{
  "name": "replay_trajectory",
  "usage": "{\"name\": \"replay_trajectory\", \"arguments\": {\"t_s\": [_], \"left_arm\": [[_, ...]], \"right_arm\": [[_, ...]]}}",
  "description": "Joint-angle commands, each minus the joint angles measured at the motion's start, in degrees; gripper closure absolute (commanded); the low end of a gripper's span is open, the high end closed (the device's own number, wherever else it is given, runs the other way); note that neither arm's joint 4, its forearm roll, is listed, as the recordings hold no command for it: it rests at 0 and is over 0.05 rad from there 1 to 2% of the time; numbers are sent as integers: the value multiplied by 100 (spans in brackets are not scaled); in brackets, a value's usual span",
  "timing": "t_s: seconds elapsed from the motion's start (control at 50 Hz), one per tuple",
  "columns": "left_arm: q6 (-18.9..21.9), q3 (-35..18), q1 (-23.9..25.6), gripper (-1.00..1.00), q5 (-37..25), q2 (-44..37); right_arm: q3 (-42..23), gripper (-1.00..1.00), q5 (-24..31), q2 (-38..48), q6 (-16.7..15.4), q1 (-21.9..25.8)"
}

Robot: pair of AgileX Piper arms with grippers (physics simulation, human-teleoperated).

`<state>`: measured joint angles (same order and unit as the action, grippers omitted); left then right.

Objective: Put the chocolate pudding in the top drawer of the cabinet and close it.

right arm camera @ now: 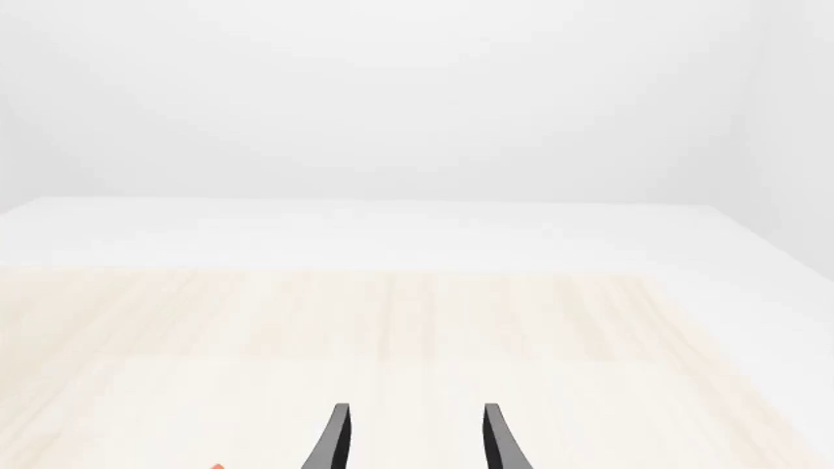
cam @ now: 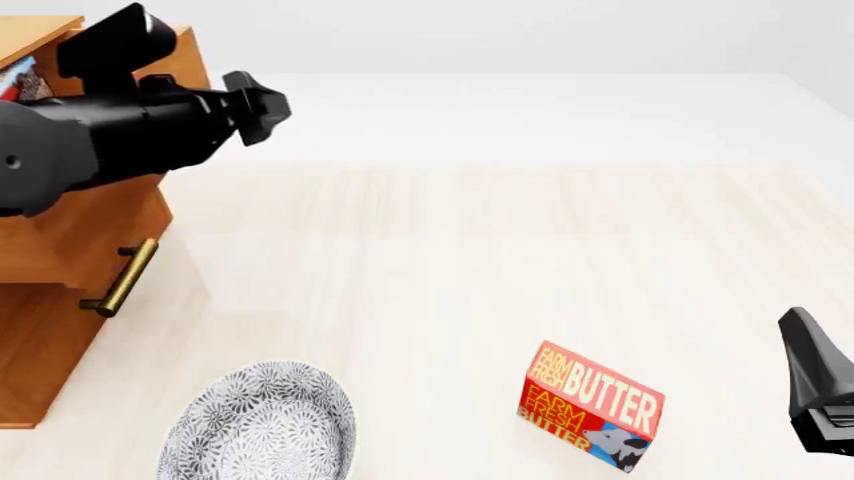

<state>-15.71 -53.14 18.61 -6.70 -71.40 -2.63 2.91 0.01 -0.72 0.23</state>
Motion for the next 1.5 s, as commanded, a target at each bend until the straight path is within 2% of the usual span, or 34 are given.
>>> {"name": "replay_trajectory", "arguments": {"t_s": [0.02, 0.8, 1.5], "left_arm": [[-12, 73, -228, -100, 27, -433], [91, 182, -623, -100, 265, -672], [355, 111, -901, -100, 335, -949]], "right_arm": [[0, -100, 1, 0, 0, 0], [0, -100, 0, 0, 0, 0], [0, -100, -1, 0, 0, 1]]}}
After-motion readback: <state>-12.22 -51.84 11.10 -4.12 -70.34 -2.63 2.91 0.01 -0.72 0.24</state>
